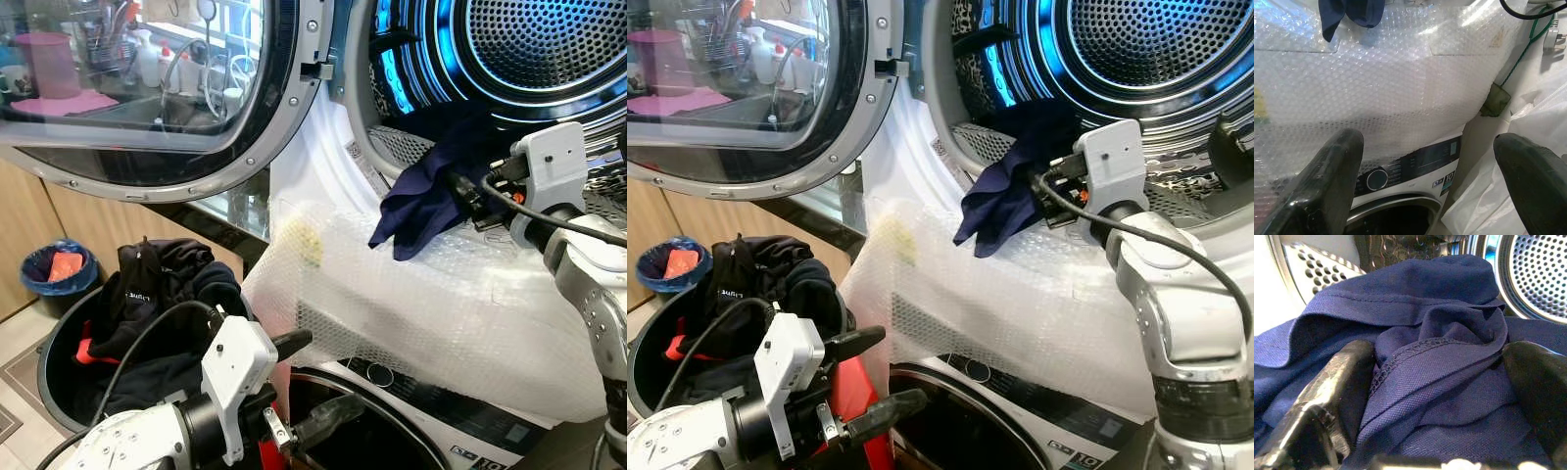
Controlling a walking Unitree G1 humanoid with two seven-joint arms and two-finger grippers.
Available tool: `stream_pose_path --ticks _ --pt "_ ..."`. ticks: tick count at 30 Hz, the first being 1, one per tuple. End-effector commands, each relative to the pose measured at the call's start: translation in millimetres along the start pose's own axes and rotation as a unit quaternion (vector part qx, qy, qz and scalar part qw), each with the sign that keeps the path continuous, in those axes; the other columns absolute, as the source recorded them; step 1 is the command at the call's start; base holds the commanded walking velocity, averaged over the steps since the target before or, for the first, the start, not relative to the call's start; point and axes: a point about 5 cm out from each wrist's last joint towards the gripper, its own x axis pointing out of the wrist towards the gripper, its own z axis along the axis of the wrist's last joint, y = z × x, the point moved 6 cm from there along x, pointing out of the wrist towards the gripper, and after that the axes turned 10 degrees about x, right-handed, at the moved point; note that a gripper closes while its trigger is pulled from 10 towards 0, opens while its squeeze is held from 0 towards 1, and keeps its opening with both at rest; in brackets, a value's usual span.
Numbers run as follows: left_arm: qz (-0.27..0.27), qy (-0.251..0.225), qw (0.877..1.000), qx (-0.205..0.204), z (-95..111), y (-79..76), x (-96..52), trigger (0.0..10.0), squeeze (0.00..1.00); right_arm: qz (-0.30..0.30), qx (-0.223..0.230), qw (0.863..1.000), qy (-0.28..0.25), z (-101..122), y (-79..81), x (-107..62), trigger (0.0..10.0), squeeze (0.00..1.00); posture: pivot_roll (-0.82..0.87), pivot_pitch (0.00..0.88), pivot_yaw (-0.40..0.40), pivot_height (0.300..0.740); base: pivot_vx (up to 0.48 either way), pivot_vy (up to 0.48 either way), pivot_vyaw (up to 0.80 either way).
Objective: Clothes washing
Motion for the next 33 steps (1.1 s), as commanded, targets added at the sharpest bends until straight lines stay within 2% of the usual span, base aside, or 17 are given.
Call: stream_pose_path --ticks 1,3,5,6,10,12,16,17,19,21,22,23,26,27,28,29,33 --pt "-0.008 -0.012 1.0 0.005 7.0 -5.7 1.0 10.0 0.0 -0.033 -0.015 0.999 0.024 -6.2 -14.8 2.9 10.0 0.0 0.1 0.007 -0.148 0.74 0.0 0.0 0.0" --pt "-0.007 -0.014 1.0 0.005 7.6 -5.5 1.9 10.0 0.0 -0.079 -0.038 0.996 0.032 -4.7 -32.3 12.8 10.0 0.0 0.1 0.012 -0.149 0.74 0.0 0.0 0.0" --pt "-0.006 -0.014 1.0 0.005 7.7 -5.4 1.9 10.0 0.0 -0.09 -0.043 0.994 0.033 -3.8 -37.4 14.9 10.0 0.0 0.09 0.016 -0.15 0.74 0.0 0.0 0.0" --pt "-0.005 -0.015 1.0 0.005 7.9 -5.2 2.2 10.0 0.0 -0.118 -0.042 0.992 0.036 -0.5 -49.3 19.5 10.0 0.0 0.09 0.019 -0.152 0.74 0.0 0.0 0.0" --pt "-0.002 -0.015 1.0 0.005 8.2 -4.8 2.5 10.0 0.0 -0.166 -0.035 0.985 0.024 14.6 -69.3 27.7 10.0 0.0 0.09 0.023 -0.154 0.74 0.0 0.0 0.0" --pt "-0.001 -0.015 1.0 0.004 8.1 -4.6 2.5 10.0 0.0 -0.208 -0.021 0.978 0.004 30.5 -82.8 31.3 10.0 0.0 0.09 0.024 -0.154 0.74 0.0 0.0 0.0" --pt "0.001 -0.017 1.0 0.003 8.5 -3.9 3.0 10.0 0.0 -0.263 0.013 0.964 -0.039 58.0 -94.7 35.0 10.0 0.0 0.09 0.025 -0.15 0.74 0.0 0.0 0.0" --pt "0.001 -0.018 1.0 0.003 8.8 -3.6 3.5 10.0 0.0 -0.284 0.042 0.956 -0.061 68.7 -96.9 35.5 10.0 0.0 0.09 0.025 -0.149 0.74 0.0 0.0 0.0" --pt "0.001 -0.018 1.0 0.003 8.9 -3.4 4.1 10.0 0.0 -0.292 0.075 0.951 -0.073 73.6 -97.0 37.3 10.0 0.0 0.09 0.025 -0.151 0.74 0.0 0.0 0.0" --pt "0.006 -0.02 1.0 0.004 10.2 -2.5 4.4 10.0 0.0 -0.267 0.118 0.953 -0.081 79.1 -88.6 43.3 10.0 0.0 0.1 0.027 -0.157 0.74 0.0 0.0 0.0" --pt "0.007 -0.02 1.0 0.004 10.3 -2.4 4.4 10.0 0.0 -0.265 0.12 0.953 -0.081 79.3 -88.2 44.0 10.0 0.0 0.1 0.027 -0.157 0.74 0.0 0.0 0.0" --pt "0.009 -0.019 1.0 0.003 10.2 -2.4 3.2 10.0 0.0 -0.237 0.102 0.962 -0.087 82.6 -81.9 46.5 10.0 0.0 0.11 0.029 -0.161 0.74 0.0 0.0 0.0" --pt "0.012 -0.017 1.0 0.001 9.4 -3.1 1.7 10.0 0.0 -0.157 0.101 0.978 -0.092 86.5 -67.5 48.4 10.0 0.0 0.11 0.029 -0.166 0.74 0.0 0.0 0.0" --pt "0.013 -0.017 1.0 0.0 9.3 -3.3 1.7 10.0 0.0 -0.099 0.08 0.986 -0.111 93.5 -56.0 46.7 10.0 0.0 0.11 0.029 -0.166 0.74 0.0 0.0 0.0" --pt "0.014 -0.018 1.0 -0.001 9.2 -3.3 1.9 10.0 0.0 -0.035 0.045 0.99 -0.132 98.4 -42.8 38.3 10.0 0.0 0.1 0.029 -0.165 0.74 0.0 0.0 0.0" --pt "0.014 -0.018 1.0 -0.001 9.1 -3.1 2.1 10.0 0.0 0.001 0.023 0.99 -0.137 97.3 -33.8 32.0 10.0 0.0 0.1 0.026 -0.163 0.74 0.0 0.0 0.0" --pt "0.011 -0.019 1.0 -0.001 8.7 -2.8 2.8 10.0 0.0 0.05 -0.023 0.991 -0.123 82.5 -18.0 21.3 10.0 0.0 0.09 0.022 -0.155 0.74 0.0 0.0 0.0"
